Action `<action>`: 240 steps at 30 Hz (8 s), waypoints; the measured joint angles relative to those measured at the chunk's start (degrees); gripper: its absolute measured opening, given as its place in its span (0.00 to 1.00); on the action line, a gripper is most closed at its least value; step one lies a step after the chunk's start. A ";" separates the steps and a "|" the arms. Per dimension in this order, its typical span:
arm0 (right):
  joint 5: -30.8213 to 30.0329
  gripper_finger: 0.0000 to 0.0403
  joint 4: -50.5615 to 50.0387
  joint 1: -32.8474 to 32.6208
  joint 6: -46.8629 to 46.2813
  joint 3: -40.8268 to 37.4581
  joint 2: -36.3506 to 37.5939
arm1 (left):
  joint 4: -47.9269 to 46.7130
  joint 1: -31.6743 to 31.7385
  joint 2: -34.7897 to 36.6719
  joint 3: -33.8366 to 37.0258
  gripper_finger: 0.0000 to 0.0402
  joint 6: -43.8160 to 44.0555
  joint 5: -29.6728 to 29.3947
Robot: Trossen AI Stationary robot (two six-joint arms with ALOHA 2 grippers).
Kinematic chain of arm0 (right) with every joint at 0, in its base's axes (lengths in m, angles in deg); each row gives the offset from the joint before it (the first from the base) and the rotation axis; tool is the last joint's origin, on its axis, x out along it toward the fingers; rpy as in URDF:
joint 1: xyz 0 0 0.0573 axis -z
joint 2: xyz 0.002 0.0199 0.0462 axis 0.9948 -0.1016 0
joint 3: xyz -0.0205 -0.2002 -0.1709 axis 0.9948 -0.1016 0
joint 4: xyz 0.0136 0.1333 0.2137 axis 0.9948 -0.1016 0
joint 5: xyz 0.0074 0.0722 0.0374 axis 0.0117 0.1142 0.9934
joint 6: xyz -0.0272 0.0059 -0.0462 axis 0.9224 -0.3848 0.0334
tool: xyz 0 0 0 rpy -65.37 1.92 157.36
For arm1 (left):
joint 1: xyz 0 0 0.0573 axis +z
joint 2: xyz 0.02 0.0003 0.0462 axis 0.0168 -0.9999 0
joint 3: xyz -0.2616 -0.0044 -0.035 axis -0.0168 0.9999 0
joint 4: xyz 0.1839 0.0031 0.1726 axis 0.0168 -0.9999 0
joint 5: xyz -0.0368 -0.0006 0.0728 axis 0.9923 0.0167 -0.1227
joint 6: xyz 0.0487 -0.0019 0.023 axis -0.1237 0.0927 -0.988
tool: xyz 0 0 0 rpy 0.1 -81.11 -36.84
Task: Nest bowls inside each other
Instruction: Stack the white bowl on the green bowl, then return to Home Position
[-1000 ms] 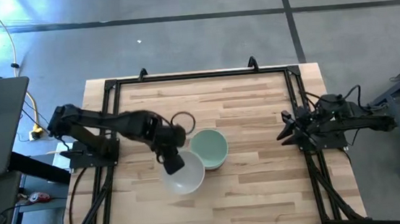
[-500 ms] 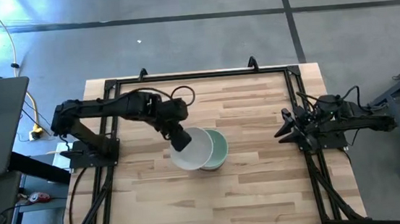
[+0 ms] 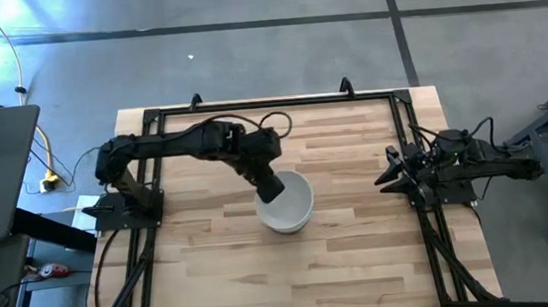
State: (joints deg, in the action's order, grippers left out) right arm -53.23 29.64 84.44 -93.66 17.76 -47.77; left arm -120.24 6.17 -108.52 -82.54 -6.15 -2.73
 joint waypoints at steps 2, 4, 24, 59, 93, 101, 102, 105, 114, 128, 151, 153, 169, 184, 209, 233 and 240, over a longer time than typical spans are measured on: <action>0.00 0.29 0.06 0.00 -0.01 -0.01 0.02 | -0.61 0.70 -2.00 -2.25 0.00 -0.52 -0.14; 0.00 0.29 0.29 0.00 0.00 0.00 0.00 | -2.37 1.31 -4.18 -4.98 0.00 -1.25 -0.25; 0.15 0.29 0.88 0.00 0.00 0.00 0.00 | -13.01 1.44 -12.77 -14.27 0.00 -5.97 -2.77; -7.89 0.29 11.18 -0.02 14.26 -6.97 0.00 | -12.29 1.05 -16.64 -14.23 0.00 -8.93 -3.37; -25.44 0.29 29.00 -0.07 19.67 -21.00 -0.02 | -11.92 1.09 -16.62 -14.23 0.00 -10.01 -3.42; -25.44 0.29 28.74 -0.07 19.50 -21.03 -0.02 | -12.10 1.05 -17.35 -14.23 0.00 -9.97 -1.13; -25.44 0.29 28.74 -0.07 19.50 -21.03 -0.02 | -12.16 1.05 -17.73 -14.23 0.00 -10.00 -0.30; -25.44 0.29 28.68 -0.07 19.40 -21.03 -0.02 | -12.16 1.03 -18.79 -14.25 0.00 -10.31 1.42; -25.38 0.29 27.83 -0.07 19.02 -21.05 0.00 | -9.91 0.50 -19.55 -14.31 0.00 -10.59 0.00; -24.79 0.29 27.76 -0.07 17.93 -21.07 0.00 | -10.26 0.29 -20.03 -14.14 0.10 -10.39 -3.11; -24.81 0.29 27.22 -0.06 17.97 -21.11 0.04 | -11.93 -1.02 -11.78 -14.20 0.32 -9.14 -11.38; -24.81 0.29 27.07 -0.05 17.96 -21.11 0.00 | -11.03 -1.77 -9.42 -14.23 0.32 -10.16 -14.74; -23.58 0.29 27.17 -0.06 15.31 -21.11 -0.02 | 8.85 -7.95 10.15 -6.19 0.32 -28.56 -31.74; -22.67 0.29 26.66 -0.04 11.30 -21.11 0.06 | 42.32 -2.99 29.16 29.78 0.32 -34.48 -21.79; -24.24 0.29 32.29 0.09 3.96 -20.92 0.07 | 72.64 15.74 52.19 69.39 0.32 -34.20 8.63; -25.92 0.29 32.59 0.09 4.48 -20.59 0.07 | 81.16 5.66 66.50 89.16 0.32 -29.61 -21.36; -25.94 0.29 32.59 0.09 5.68 -20.57 0.07 | 81.69 0.16 66.50 90.60 0.32 -29.05 -27.30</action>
State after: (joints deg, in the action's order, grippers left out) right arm -79.17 62.23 84.53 -87.98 -2.80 -47.70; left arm -38.55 6.33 -42.02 8.06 -35.20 -30.03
